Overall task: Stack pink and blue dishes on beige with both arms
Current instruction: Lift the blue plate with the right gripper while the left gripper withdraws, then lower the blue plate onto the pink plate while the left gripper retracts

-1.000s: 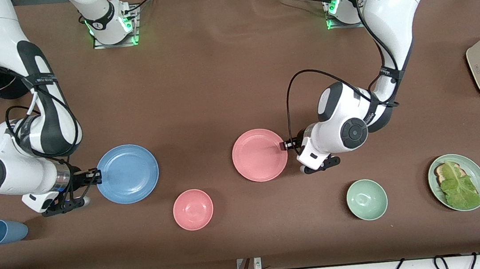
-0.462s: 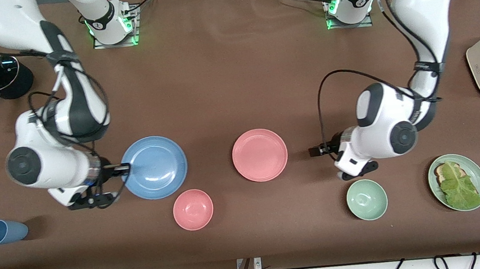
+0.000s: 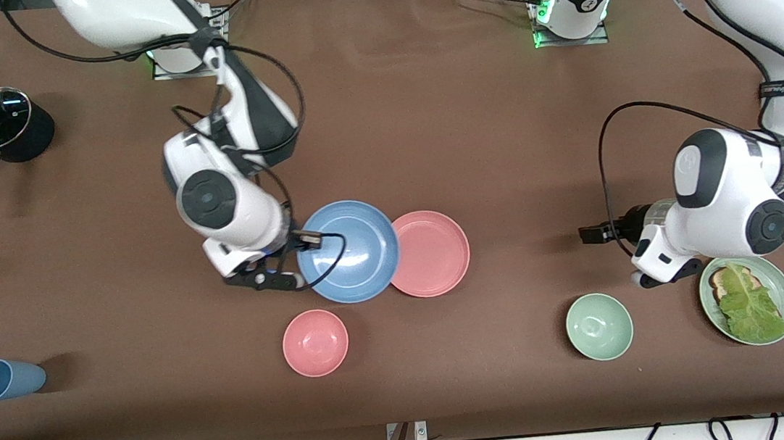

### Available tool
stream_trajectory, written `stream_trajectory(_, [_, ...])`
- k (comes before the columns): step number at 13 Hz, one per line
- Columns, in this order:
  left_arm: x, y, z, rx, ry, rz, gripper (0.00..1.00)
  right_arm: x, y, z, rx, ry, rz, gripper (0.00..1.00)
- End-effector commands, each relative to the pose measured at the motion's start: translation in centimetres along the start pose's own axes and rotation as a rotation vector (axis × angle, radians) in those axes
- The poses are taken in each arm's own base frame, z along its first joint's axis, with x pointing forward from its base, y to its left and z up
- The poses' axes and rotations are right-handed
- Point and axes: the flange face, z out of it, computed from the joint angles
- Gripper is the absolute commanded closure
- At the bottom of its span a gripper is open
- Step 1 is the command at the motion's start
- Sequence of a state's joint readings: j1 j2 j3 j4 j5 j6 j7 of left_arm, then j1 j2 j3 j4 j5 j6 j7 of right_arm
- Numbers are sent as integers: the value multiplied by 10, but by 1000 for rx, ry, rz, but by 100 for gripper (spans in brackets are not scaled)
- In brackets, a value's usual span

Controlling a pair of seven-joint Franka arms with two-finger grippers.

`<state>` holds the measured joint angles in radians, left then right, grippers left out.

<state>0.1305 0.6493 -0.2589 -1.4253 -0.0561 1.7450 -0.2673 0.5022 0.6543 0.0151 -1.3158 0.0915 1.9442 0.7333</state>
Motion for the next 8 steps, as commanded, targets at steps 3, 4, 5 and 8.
stream_trajectory(3, [-14, -53, -42, 81, -1, -11, 0, -40, -60, 53, 25, 50, 177, 100])
stream_trajectory(4, [-17, -60, -52, 84, 8, 26, 0, -43, -63, 58, 26, 48, 189, 100])
stream_trajectory(5, [-25, -71, -72, 102, 29, 33, 0, -47, -68, 62, 34, 53, 203, 100])
stream_trajectory(8, [-55, -95, -126, 119, 79, 63, 0, -62, -88, 88, 64, 73, 258, 100])
